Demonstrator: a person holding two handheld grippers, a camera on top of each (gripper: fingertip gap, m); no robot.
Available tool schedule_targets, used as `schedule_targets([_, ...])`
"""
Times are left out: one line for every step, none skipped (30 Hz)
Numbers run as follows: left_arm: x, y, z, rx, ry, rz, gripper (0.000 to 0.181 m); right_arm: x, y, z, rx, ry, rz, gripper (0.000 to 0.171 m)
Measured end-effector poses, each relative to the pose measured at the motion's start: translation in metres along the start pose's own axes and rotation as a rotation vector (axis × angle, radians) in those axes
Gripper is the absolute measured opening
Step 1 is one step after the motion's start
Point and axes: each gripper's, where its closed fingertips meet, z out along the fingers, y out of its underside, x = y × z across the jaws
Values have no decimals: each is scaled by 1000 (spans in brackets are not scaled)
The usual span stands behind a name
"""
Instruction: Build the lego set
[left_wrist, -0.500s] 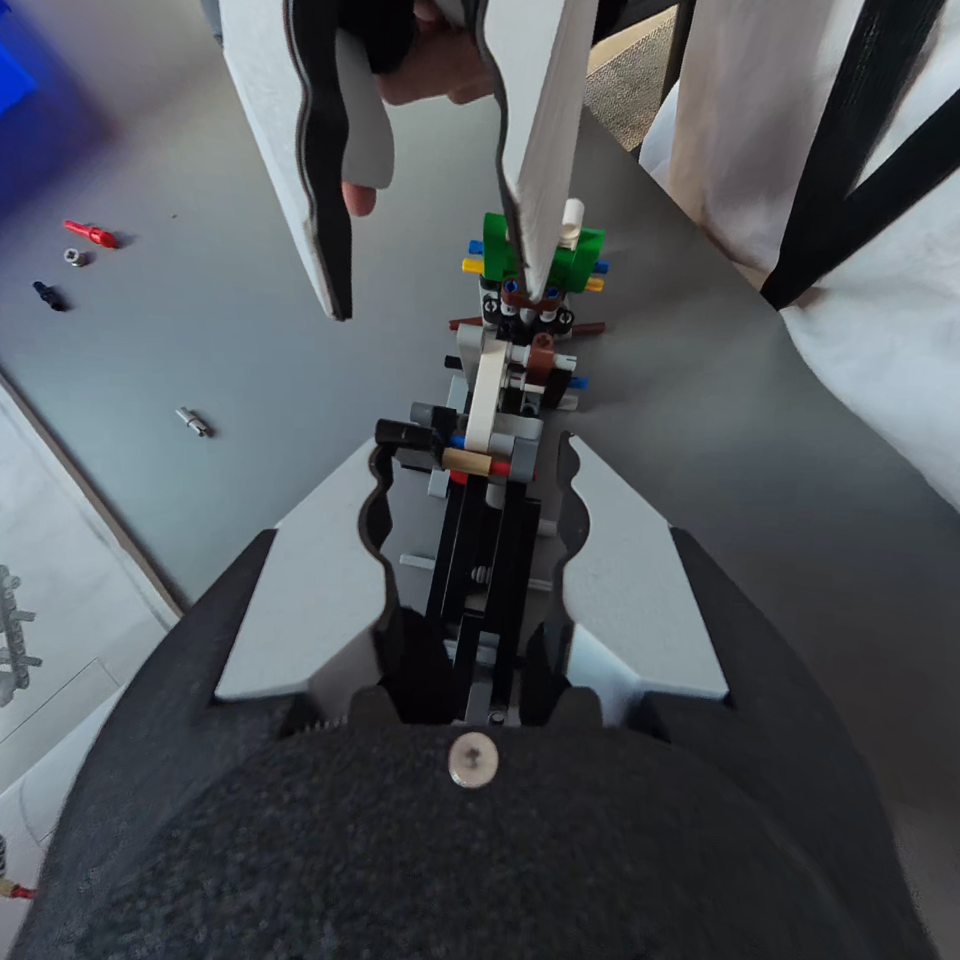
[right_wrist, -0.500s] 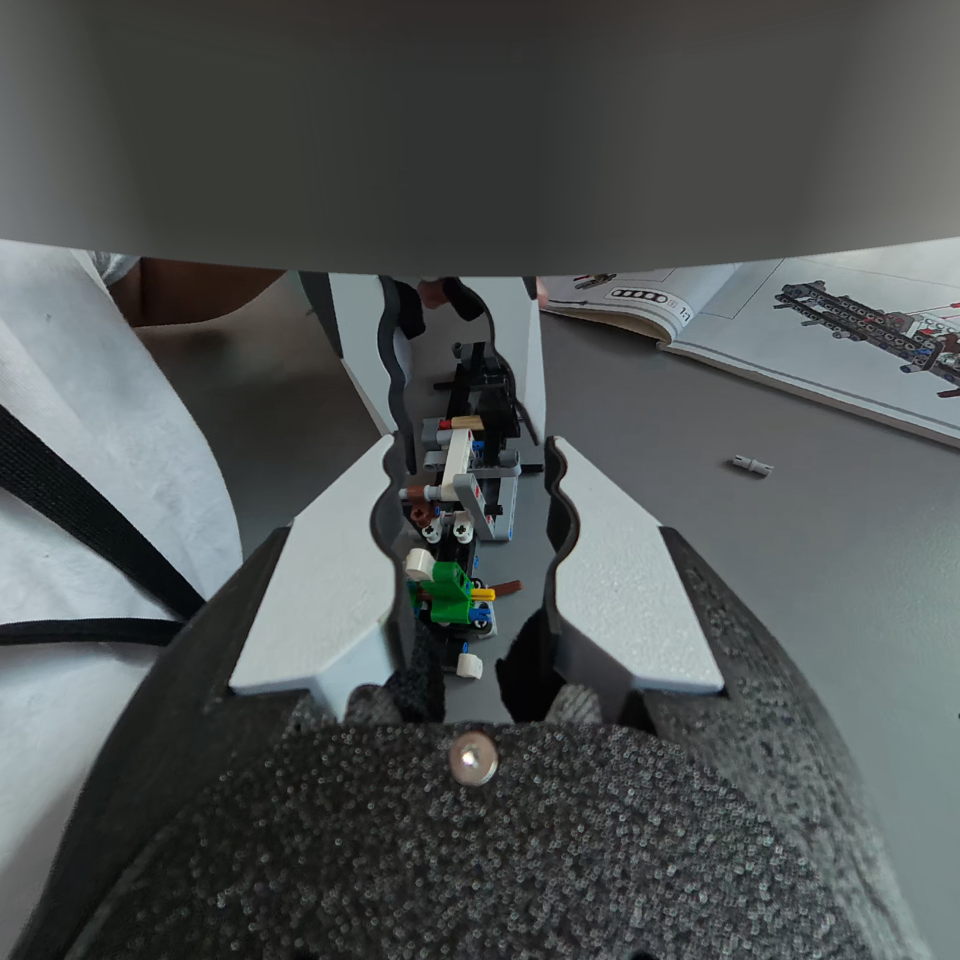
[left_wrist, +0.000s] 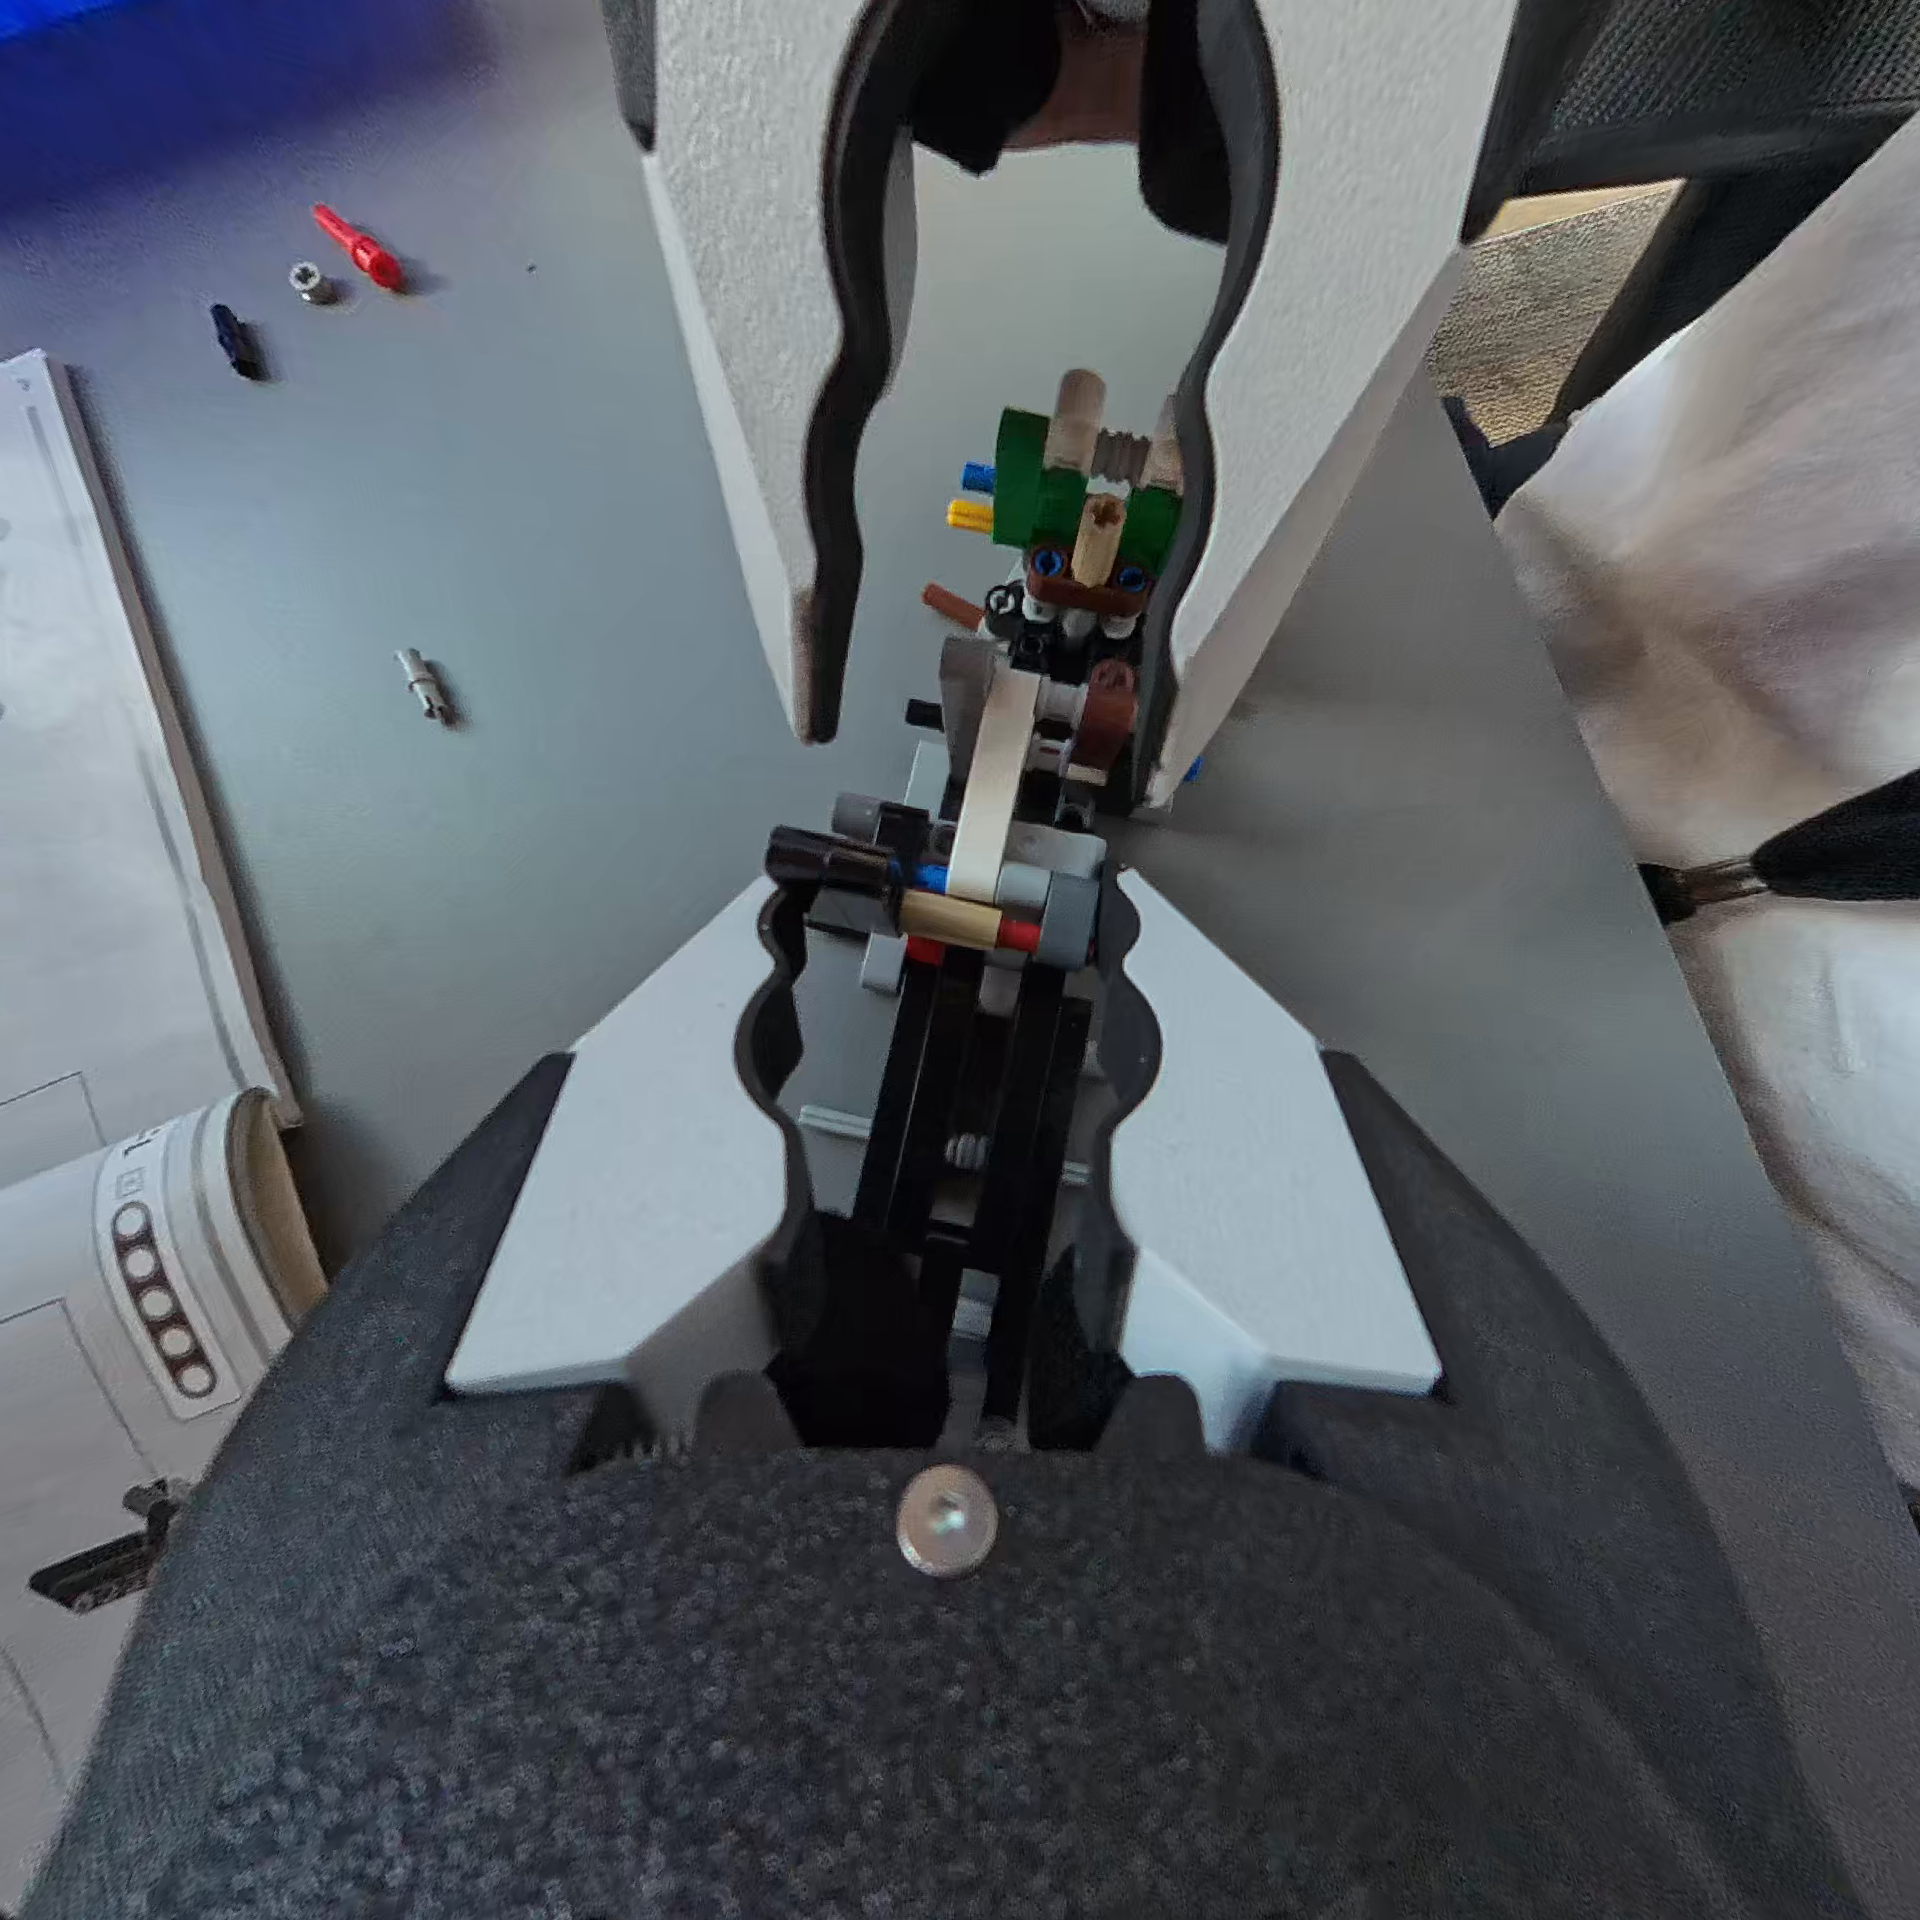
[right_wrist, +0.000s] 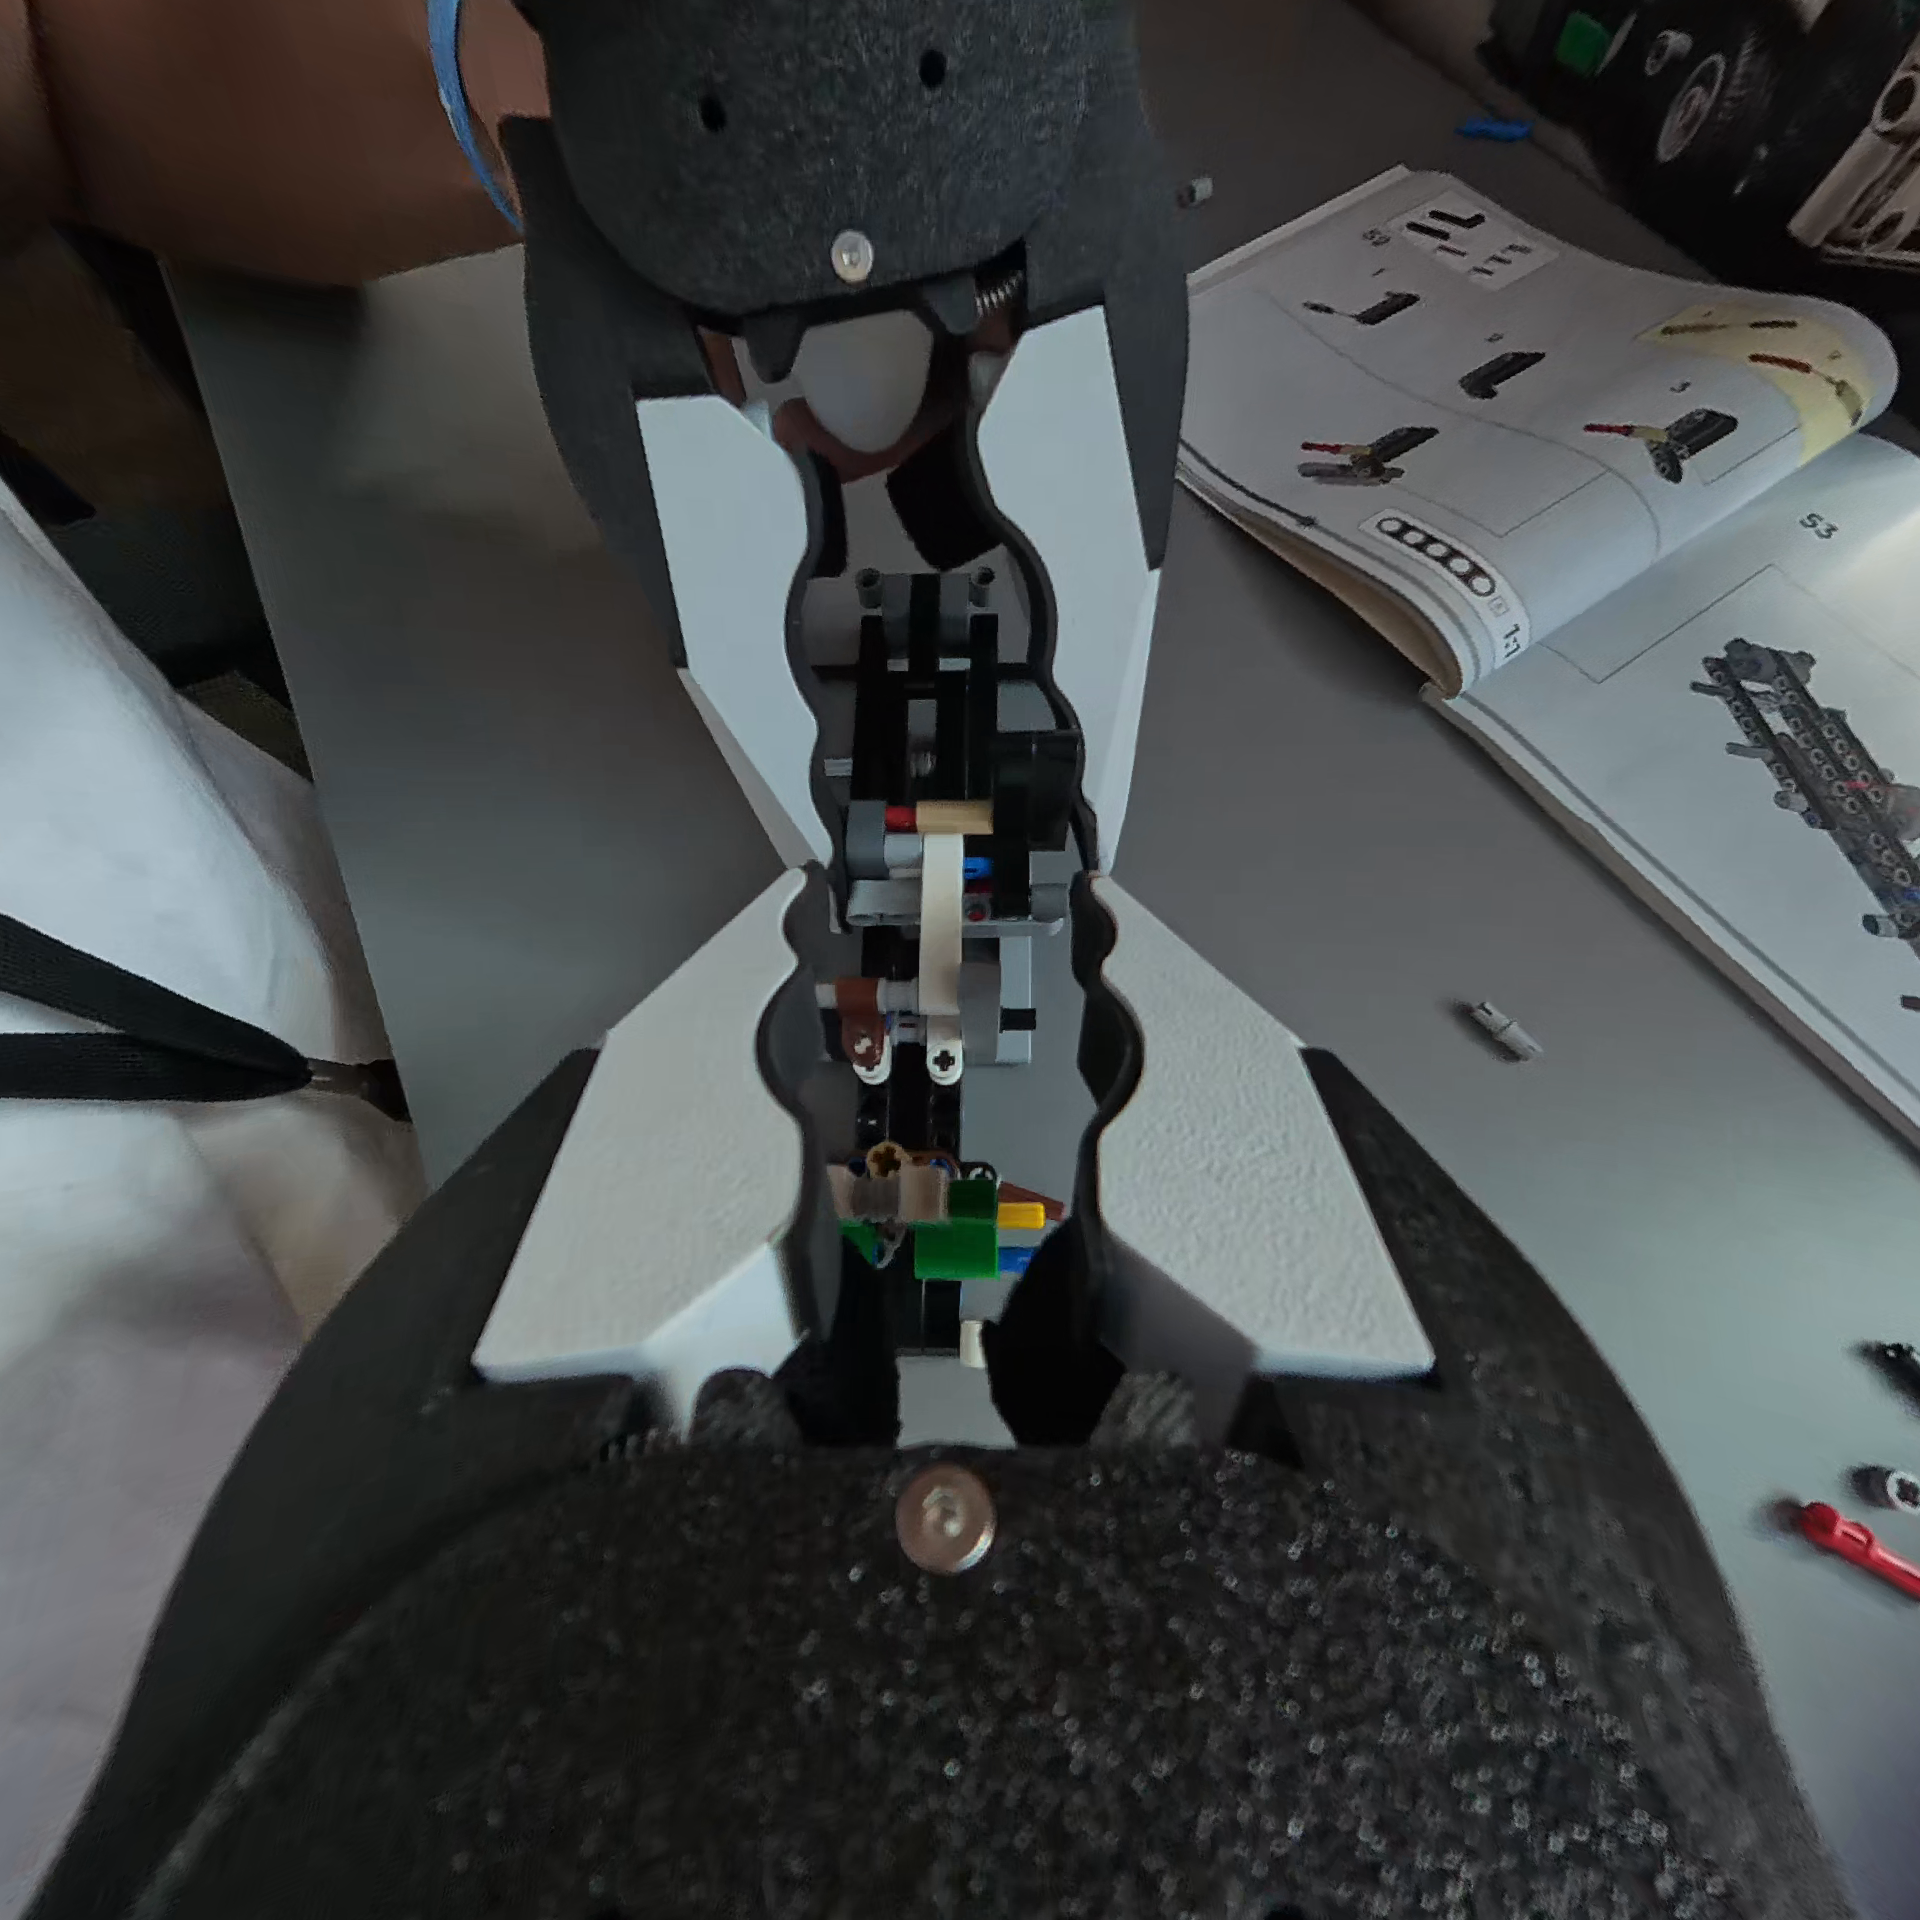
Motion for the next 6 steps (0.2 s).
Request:
schedule_targets([0, 2, -1, -3, -19, 4, 55, 2, -2, 1, -14, -5, -9, 45])
schedule_targets([0, 4, -2, -6, -34, 6, 55, 4, -2, 2, -39, -7, -19, 41])
schedule_targets([3, 5, -3, -11, -31, 12, 57, 3, -3, 2, -66, -14, -36, 38])
schedule_targets([5, 7, -5, -13, -26, 18, 58, 1, -6, 3, -85, -18, -61, 37])
schedule_targets([7, 8, -8, -7, -27, 16, 58, 1, -9, 3, -102, -12, -96, 36])
schedule_targets([9, 9, -11, -2, -28, 12, 59, 2, -11, 3, -123, -1, -131, 36])
